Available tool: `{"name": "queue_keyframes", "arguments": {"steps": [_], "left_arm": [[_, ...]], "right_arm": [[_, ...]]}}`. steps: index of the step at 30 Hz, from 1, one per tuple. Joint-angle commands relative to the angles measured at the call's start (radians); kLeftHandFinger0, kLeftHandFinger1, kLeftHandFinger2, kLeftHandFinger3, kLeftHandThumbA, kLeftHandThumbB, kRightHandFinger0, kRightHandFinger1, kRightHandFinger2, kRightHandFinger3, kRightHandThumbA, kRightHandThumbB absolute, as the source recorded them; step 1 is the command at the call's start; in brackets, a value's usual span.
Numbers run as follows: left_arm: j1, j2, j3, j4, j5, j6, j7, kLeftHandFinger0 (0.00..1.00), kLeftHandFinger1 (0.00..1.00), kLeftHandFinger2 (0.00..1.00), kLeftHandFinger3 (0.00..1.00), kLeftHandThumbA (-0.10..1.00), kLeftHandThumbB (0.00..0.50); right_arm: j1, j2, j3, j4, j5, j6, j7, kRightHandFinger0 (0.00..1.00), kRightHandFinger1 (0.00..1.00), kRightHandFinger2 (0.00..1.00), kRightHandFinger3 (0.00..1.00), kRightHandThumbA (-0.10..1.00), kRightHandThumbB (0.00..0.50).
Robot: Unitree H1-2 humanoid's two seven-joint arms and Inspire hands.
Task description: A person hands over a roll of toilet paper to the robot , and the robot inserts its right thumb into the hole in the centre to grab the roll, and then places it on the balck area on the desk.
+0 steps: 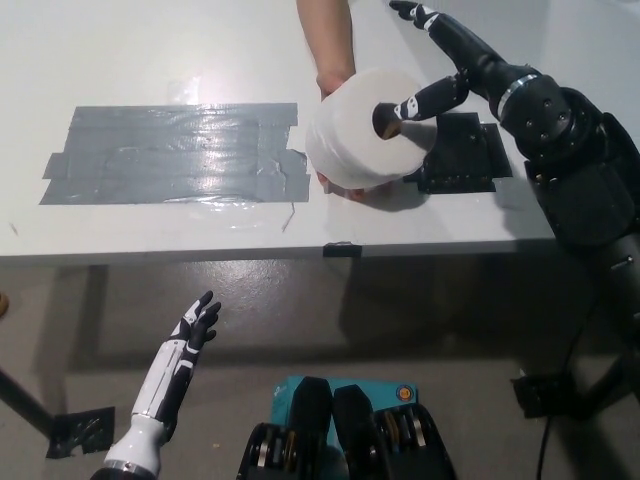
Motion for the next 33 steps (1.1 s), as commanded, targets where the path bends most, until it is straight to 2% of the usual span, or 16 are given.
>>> {"name": "queue_keyframes", "arguments": {"steps": [1, 17, 24, 27, 29, 33], "left_arm": [[-0.010, 0.012, -0.004, -0.024, -0.002, -0.015, -0.012, 1.00, 1.00, 1.00, 1.00, 1.00, 0.116], [-0.020, 0.017, -0.014, -0.022, 0.013, -0.026, -0.012, 0.99, 1.00, 1.00, 1.00, 1.00, 0.105], [-0.017, 0.013, -0.014, -0.030, 0.005, -0.017, -0.016, 1.00, 1.00, 1.00, 1.00, 1.00, 0.118], [-0.016, 0.011, -0.012, -0.030, 0.004, -0.021, -0.015, 0.99, 1.00, 1.00, 1.00, 1.00, 0.093], [-0.014, 0.007, -0.011, -0.033, 0.000, -0.021, -0.013, 1.00, 1.00, 1.00, 1.00, 1.00, 0.085], [-0.016, 0.009, -0.011, -0.037, 0.006, -0.019, -0.012, 0.99, 1.00, 1.00, 1.00, 1.00, 0.075]], "right_arm": [[-0.080, -0.014, 0.007, 0.007, -0.028, -0.011, -0.035, 1.00, 1.00, 1.00, 1.00, 0.99, 0.418], [-0.083, 0.022, 0.011, 0.022, -0.039, -0.018, -0.047, 1.00, 1.00, 1.00, 1.00, 0.98, 0.410], [-0.113, 0.027, 0.015, 0.064, -0.041, -0.031, -0.051, 1.00, 1.00, 1.00, 1.00, 0.98, 0.419], [-0.137, 0.033, 0.021, 0.112, -0.046, -0.047, -0.062, 1.00, 1.00, 1.00, 1.00, 0.99, 0.431], [-0.148, 0.035, 0.031, 0.133, -0.057, -0.049, -0.065, 1.00, 1.00, 1.00, 1.00, 0.98, 0.419], [-0.192, 0.039, 0.066, 0.223, -0.081, -0.065, -0.067, 1.00, 1.00, 1.00, 1.00, 1.00, 0.426]]}}
